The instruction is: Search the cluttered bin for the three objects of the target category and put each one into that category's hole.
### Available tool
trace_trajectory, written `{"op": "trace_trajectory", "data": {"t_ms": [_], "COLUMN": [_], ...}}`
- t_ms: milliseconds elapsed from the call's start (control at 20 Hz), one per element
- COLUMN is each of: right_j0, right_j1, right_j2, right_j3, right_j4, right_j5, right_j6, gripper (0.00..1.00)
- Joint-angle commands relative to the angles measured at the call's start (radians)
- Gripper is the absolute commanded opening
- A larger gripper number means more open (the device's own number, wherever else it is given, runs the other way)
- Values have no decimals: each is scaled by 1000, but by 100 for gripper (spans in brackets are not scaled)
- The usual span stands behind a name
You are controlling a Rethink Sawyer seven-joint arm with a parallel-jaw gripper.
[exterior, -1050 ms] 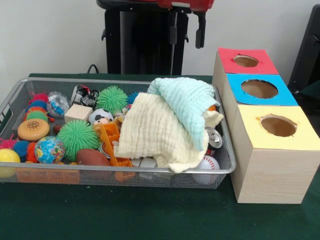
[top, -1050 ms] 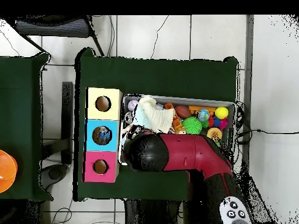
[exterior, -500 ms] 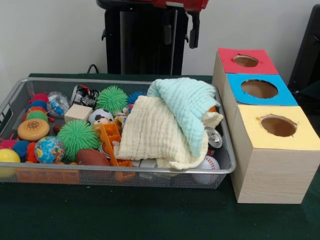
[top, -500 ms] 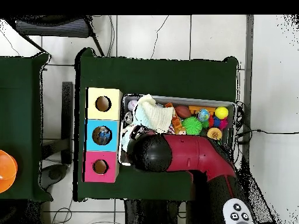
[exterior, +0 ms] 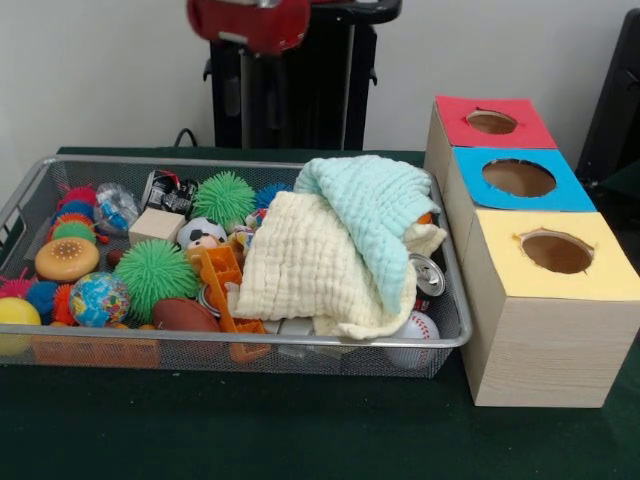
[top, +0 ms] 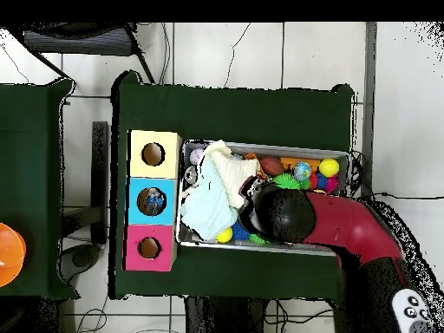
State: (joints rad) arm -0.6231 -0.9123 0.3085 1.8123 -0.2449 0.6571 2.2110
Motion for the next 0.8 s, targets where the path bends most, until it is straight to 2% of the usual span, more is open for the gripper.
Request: {"op": "trace_trajectory", "data": {"t_ms": [50,400,600,800], "right_j0": [-92,-179,-221,-236], "right_j1": [145,242,301,367], "right_j2": [31,44,45,37], "right_j3": [-52,-64,-59,-95], "right_j4": [-123,-203,-255,-318], "right_j5": [-26,-26,-107,-158], "right_j6": [-207,-217,-178,-153], "gripper": [100,100,100,100]}}
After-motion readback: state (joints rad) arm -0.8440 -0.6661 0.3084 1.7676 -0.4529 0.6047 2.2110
